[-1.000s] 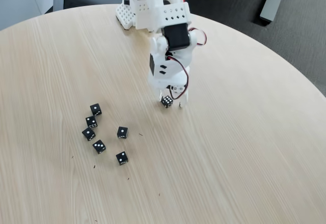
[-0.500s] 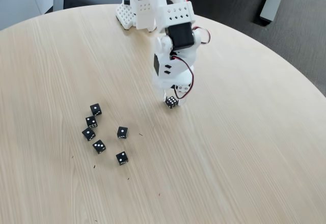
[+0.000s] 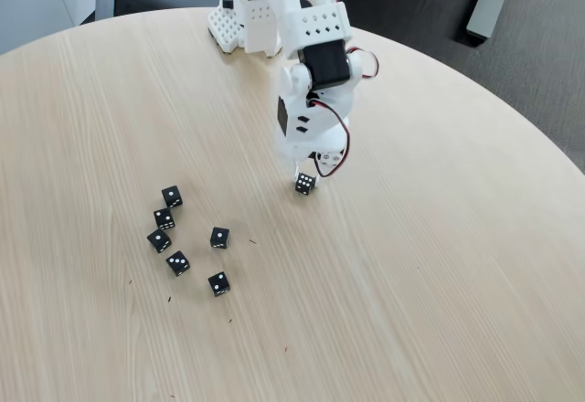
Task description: Pick up the dice with number 6
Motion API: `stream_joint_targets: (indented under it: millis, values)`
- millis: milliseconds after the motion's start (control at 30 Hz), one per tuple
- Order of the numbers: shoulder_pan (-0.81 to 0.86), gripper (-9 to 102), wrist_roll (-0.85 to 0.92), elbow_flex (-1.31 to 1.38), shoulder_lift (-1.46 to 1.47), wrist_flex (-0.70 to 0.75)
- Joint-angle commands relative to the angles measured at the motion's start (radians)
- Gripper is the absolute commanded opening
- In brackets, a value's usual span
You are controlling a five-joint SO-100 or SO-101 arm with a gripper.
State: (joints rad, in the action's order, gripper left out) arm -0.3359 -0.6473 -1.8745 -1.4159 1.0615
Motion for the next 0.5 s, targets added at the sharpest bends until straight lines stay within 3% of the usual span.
stream_joint_targets:
  millis: [0,467]
  values:
    - [-0.008,0,0.005,0.011,-0.002,0.005]
    - [0.008,3,-0.078,0.011,0.0,-0.005]
